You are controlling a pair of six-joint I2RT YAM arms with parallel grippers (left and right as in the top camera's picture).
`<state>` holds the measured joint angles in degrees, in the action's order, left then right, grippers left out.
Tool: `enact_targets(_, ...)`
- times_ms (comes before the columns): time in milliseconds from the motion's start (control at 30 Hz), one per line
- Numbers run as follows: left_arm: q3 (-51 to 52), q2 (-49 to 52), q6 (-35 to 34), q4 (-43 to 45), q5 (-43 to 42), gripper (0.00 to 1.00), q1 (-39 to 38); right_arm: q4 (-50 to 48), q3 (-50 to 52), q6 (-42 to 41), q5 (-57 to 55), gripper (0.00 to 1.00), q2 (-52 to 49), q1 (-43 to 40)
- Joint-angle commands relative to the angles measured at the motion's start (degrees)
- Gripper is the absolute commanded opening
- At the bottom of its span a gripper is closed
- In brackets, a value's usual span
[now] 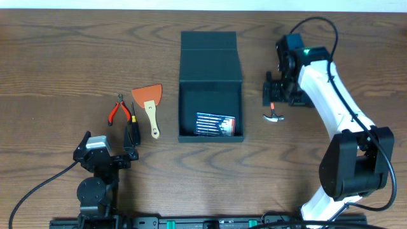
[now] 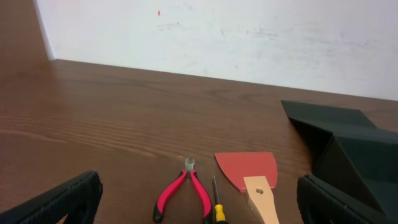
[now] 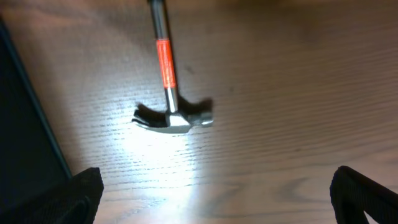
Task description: Pack container
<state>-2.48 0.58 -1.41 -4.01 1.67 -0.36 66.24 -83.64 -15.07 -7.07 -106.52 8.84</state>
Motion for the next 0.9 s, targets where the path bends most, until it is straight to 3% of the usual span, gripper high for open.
enact_targets(0,1.7,-0.3,0.8,-1.0,0.2,0.99,0.3,-1.8,3.4,-0.5,3.3,0.99,-0.5,-0.8)
enact_targets(233,1.7,-0.3,0.7,-1.0,0.2,0.99,0.3,-5.4,8.2,1.5,8.5,0.99,-0.5,-2.1)
enact_targets(667,1.7,-0.3,0.7,-1.0,0.2,0.99,0.3,-5.1,8.4,10.1,8.6,0.99,-0.5,-2.4)
enact_targets(867,1.7,-0.3,0.8,-1.0,0.2,0.99,0.3,-6.6,8.4,10.4,8.6,0.99,-0.5,-2.5)
